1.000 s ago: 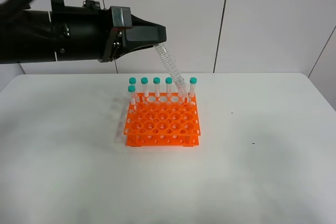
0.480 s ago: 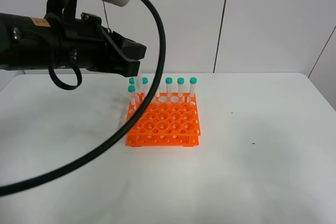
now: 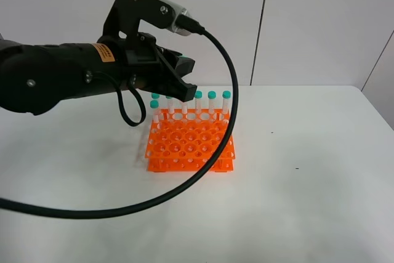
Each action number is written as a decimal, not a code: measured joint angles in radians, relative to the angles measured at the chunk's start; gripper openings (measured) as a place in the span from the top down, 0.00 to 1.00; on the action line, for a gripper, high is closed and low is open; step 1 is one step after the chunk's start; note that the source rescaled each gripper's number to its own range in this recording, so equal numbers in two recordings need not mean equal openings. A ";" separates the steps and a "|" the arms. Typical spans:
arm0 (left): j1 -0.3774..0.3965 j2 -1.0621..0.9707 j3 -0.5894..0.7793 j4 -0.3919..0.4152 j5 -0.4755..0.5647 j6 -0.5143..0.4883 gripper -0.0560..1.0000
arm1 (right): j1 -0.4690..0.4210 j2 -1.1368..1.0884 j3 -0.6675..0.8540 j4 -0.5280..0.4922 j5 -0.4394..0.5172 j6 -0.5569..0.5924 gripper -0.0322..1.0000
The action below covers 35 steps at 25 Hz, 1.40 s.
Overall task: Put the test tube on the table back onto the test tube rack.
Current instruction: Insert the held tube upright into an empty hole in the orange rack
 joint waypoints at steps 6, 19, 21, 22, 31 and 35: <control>0.009 0.100 0.000 0.004 -0.111 -0.001 0.94 | 0.000 0.000 0.000 0.000 0.000 0.000 0.00; 0.141 0.304 -0.173 0.004 0.055 -0.050 0.94 | 0.000 0.000 0.000 0.000 0.000 0.001 0.00; 0.161 0.330 -0.173 0.004 0.039 -0.052 0.94 | 0.000 0.000 0.000 0.001 0.000 0.001 0.00; 0.170 0.338 -0.173 0.004 0.029 -0.053 0.94 | 0.000 0.000 0.000 0.001 0.000 0.001 0.00; 0.189 0.389 -0.176 0.004 -0.020 -0.135 0.94 | 0.000 0.000 0.000 0.003 0.000 0.001 0.00; 0.204 0.390 -0.176 0.004 -0.026 -0.164 0.94 | 0.000 0.000 0.000 0.003 0.000 0.001 0.00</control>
